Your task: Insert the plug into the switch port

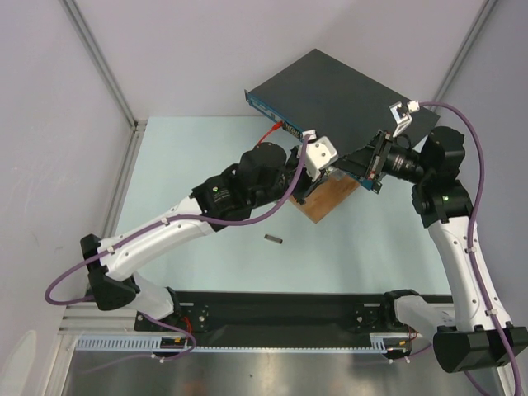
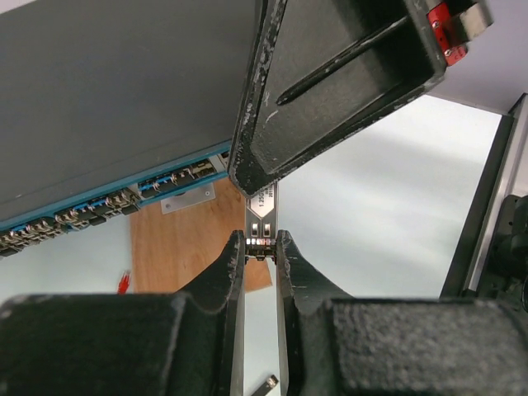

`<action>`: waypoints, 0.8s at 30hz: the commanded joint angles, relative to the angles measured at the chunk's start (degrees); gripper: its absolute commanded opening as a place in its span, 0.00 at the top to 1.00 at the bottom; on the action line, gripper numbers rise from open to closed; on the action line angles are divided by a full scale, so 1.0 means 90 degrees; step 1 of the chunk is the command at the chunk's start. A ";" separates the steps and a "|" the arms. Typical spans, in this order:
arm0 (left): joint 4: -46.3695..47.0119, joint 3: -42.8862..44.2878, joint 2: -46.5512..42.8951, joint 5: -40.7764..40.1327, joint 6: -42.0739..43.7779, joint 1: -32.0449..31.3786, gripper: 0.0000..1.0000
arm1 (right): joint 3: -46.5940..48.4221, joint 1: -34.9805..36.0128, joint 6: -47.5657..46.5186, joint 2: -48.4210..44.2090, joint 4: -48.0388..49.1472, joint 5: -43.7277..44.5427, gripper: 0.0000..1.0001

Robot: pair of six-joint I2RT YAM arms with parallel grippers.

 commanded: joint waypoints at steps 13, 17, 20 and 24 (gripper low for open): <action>0.0545 -0.0137 -0.0364 -0.0142 0.0323 -0.0055 0.60 | -0.0289 0.0074 0.0984 0.0083 0.0850 -0.0093 1.00; 0.0438 -0.0118 -0.0286 -0.0181 0.0294 -0.0045 0.58 | -0.0338 0.0054 0.1111 0.0082 0.0937 -0.0142 1.00; 0.0370 -0.0127 -0.0247 -0.0200 0.0284 -0.0055 0.54 | -0.0367 0.0025 0.1140 0.0073 0.0947 -0.0161 1.00; 0.0301 -0.0147 -0.0208 -0.0298 0.0314 -0.0055 0.50 | -0.0387 0.0015 0.1189 0.0063 0.0977 -0.0191 1.00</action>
